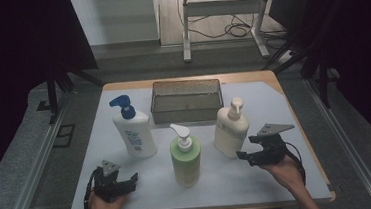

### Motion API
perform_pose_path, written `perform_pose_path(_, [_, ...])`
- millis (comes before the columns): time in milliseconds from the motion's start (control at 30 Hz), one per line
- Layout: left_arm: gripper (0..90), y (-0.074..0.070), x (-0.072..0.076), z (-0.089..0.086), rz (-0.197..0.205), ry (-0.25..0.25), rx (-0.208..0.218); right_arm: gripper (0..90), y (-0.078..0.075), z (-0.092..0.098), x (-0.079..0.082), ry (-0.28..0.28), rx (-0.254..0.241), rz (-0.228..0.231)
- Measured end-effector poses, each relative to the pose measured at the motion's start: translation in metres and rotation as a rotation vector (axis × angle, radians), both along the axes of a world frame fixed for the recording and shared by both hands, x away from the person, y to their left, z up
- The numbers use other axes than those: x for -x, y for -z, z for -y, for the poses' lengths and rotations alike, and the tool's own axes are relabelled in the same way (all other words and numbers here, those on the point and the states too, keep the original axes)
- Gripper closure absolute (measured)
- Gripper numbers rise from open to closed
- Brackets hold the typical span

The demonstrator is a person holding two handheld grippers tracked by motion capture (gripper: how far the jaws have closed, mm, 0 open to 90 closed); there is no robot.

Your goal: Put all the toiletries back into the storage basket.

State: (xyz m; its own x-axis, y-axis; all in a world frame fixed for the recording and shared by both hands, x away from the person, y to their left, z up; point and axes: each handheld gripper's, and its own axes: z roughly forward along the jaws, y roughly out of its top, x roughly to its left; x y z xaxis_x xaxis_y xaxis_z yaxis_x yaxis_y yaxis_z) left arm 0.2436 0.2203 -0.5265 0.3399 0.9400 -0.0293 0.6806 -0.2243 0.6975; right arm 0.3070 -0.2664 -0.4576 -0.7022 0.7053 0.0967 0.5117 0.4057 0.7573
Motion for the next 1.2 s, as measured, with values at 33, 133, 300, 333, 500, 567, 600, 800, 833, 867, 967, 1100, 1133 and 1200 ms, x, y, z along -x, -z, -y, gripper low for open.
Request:
perform_pose_path(33, [11.7,0.0,0.0,0.0,0.0,0.0,0.0,19.3,-0.001,-0.001,-0.001,0.003,-0.003,0.001])
perform_pose_path(133, [11.7,0.0,0.0,0.0,0.0,0.0,0.001,18.0,-0.004,-0.004,-0.004,0.002,0.002,0.016])
perform_pose_path(300, [11.7,0.0,0.0,0.0,0.0,0.0,-0.001,17.0,-0.01,-0.01,-0.009,0.006,0.001,0.027])
perform_pose_path(333, [11.7,0.0,0.0,0.0,0.0,0.0,-0.001,17.0,-0.01,-0.01,-0.009,0.006,0.001,0.027])
perform_pose_path(500, [11.7,0.0,0.0,0.0,-0.001,0.002,-0.002,17.0,-0.015,-0.017,-0.016,0.015,-0.009,0.041])
perform_pose_path(567, [11.7,0.0,0.0,0.0,-0.001,0.002,-0.002,17.0,-0.017,-0.02,-0.018,0.019,-0.021,0.044])
perform_pose_path(600, [11.7,0.0,0.0,0.0,0.0,0.002,-0.001,17.1,-0.017,-0.021,-0.019,0.02,-0.024,0.046])
perform_pose_path(800, [11.7,0.0,0.0,0.0,-0.001,0.002,-0.002,18.6,-0.019,-0.027,-0.023,0.025,-0.005,0.063])
perform_pose_path(833, [11.7,0.0,0.0,0.0,-0.001,0.002,-0.001,19.7,-0.02,-0.029,-0.024,0.027,-0.003,0.07])
perform_pose_path(867, [11.7,0.0,0.0,0.0,-0.001,0.002,-0.002,20.2,-0.02,-0.03,-0.025,0.029,-0.002,0.075])
perform_pose_path(967, [11.7,0.0,0.0,0.0,0.0,0.002,-0.002,22.2,-0.022,-0.033,-0.027,0.037,-0.001,0.082])
perform_pose_path(1100, [11.7,0.0,0.0,0.0,-0.001,0.002,-0.002,24.8,-0.024,-0.037,-0.029,0.04,0.006,0.094])
perform_pose_path(1133, [11.7,0.0,0.0,0.0,-0.001,0.002,-0.002,25.4,-0.025,-0.038,-0.03,0.04,0.008,0.096])
perform_pose_path(1200, [11.7,0.0,0.0,0.0,-0.001,0.002,-0.002,26.3,-0.025,-0.039,-0.03,0.041,0.008,0.097])
